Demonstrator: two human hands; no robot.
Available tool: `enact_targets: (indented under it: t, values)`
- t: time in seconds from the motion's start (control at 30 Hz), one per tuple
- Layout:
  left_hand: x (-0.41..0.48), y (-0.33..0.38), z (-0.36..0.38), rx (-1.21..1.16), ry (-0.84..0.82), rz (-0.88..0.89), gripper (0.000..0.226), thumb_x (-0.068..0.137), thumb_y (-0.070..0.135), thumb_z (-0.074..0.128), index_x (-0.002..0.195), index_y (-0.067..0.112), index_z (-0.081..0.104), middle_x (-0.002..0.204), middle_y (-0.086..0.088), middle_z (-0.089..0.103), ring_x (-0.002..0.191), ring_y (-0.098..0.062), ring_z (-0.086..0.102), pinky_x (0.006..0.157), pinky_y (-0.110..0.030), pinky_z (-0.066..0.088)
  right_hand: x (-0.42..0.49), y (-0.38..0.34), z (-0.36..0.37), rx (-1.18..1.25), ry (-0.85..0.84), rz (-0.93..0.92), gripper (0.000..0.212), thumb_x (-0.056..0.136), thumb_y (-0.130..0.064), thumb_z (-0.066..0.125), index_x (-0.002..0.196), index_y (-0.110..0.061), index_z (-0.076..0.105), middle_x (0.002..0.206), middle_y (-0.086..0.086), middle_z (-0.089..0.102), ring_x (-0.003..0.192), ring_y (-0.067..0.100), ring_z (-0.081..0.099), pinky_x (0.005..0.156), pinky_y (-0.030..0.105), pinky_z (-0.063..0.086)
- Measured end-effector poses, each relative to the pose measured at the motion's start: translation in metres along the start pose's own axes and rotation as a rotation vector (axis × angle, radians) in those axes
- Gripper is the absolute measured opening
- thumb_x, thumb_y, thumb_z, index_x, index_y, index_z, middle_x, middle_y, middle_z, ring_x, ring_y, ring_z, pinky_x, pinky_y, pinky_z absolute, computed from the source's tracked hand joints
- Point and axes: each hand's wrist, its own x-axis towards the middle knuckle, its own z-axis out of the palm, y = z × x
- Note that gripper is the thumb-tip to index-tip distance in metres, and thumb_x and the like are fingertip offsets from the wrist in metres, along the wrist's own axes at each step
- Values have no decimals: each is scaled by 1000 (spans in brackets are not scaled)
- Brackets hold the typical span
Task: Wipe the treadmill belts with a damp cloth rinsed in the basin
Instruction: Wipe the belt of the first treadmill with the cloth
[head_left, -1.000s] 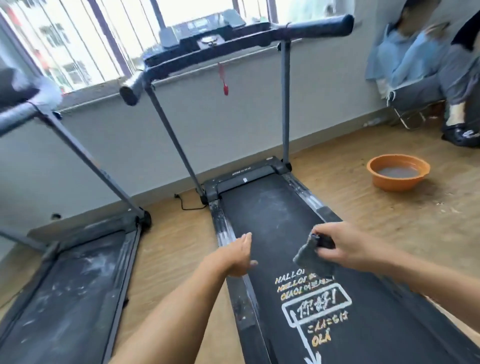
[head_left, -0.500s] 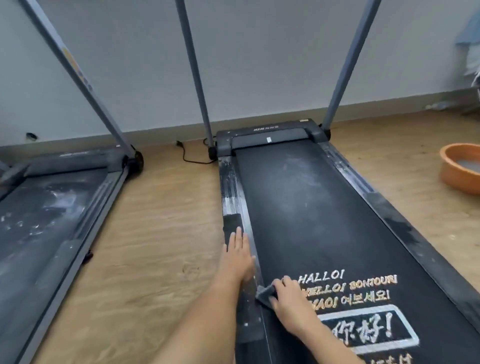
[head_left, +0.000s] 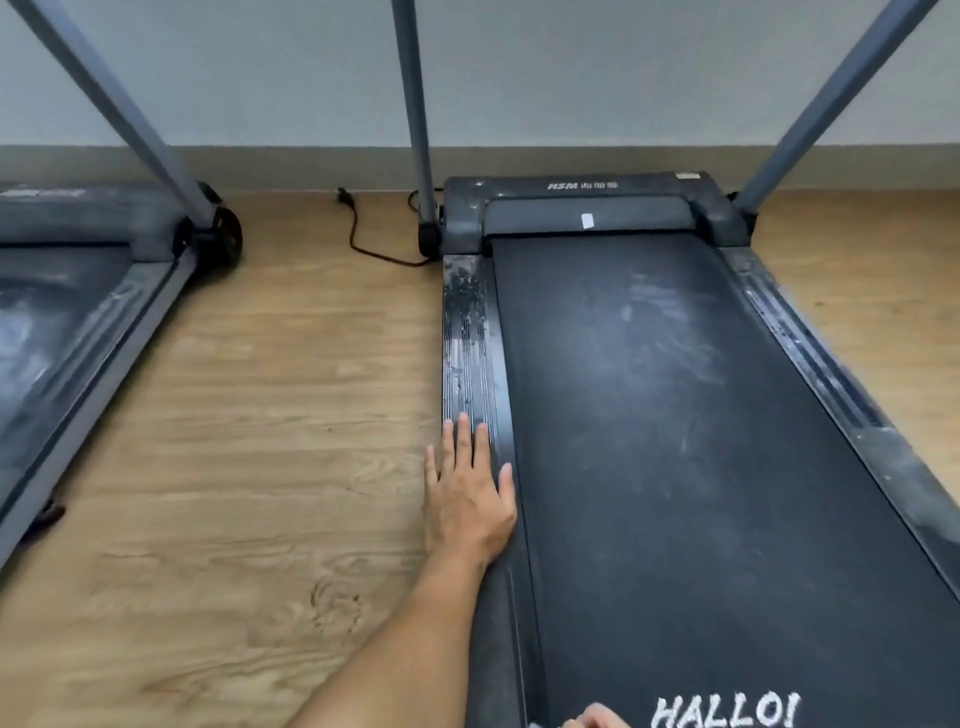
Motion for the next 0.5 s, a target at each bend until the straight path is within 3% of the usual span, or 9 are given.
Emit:
enact_targets:
  t: [0.03,0.1,0.17,0.23,0.3,0.37,0.43,0.5]
  values:
    - [0,-1,1,-13,12,6,74,100,51,20,165,17,30,176,-2,10,163,-20,4,132,-50,12,5,6,8,14,-50,38,33,91,-26,61,65,-31,42,63,-3,34,61,14,39,58,18,32]
    - [0,-1,3,-3,38,9,68,102,44,27,164,17,34,175,-1,15,163,-20,8,129,-51,23,36,12,6,-104,-66,95,43,91,-9,71,70,-39,51,64,-14,42,57,1,46,57,13,36]
    - [0,0,6,-6,30,9,65,103,39,30,164,18,33,176,-1,13,163,-19,8,127,-51,28,78,-4,-14,-158,-31,146,27,86,-20,72,78,-41,56,70,-16,54,59,-3,54,59,9,40]
    - [-1,-1,6,10,13,22,65,103,37,32,165,19,30,176,0,11,163,-19,6,126,-49,29,138,-34,-27,175,126,244,20,86,-24,74,83,-37,59,74,-12,60,66,0,59,61,8,42]
    - [3,-1,5,19,12,30,65,103,35,34,166,19,29,177,-1,9,163,-20,6,126,-46,26,232,-48,-34,383,166,317,18,96,-20,70,91,-30,56,73,-9,62,69,2,59,60,16,42]
    - [4,-1,3,30,25,43,66,101,33,38,165,18,30,176,-3,13,163,-22,11,123,-44,27,345,-56,-35,420,158,298,11,102,-22,62,98,-22,52,72,-9,60,67,5,56,59,28,37]
    - [6,-1,5,22,39,58,68,98,33,42,163,16,34,175,-5,20,161,-25,20,117,-43,33,450,-52,-16,365,166,272,6,105,-21,56,106,-18,50,81,-3,62,70,14,56,62,37,37]
    - [7,-1,7,35,41,55,69,95,34,44,161,15,39,173,-6,26,158,-27,29,108,-40,39,530,-45,2,225,141,202,15,103,-15,50,117,-19,50,95,6,64,81,30,58,64,39,38]
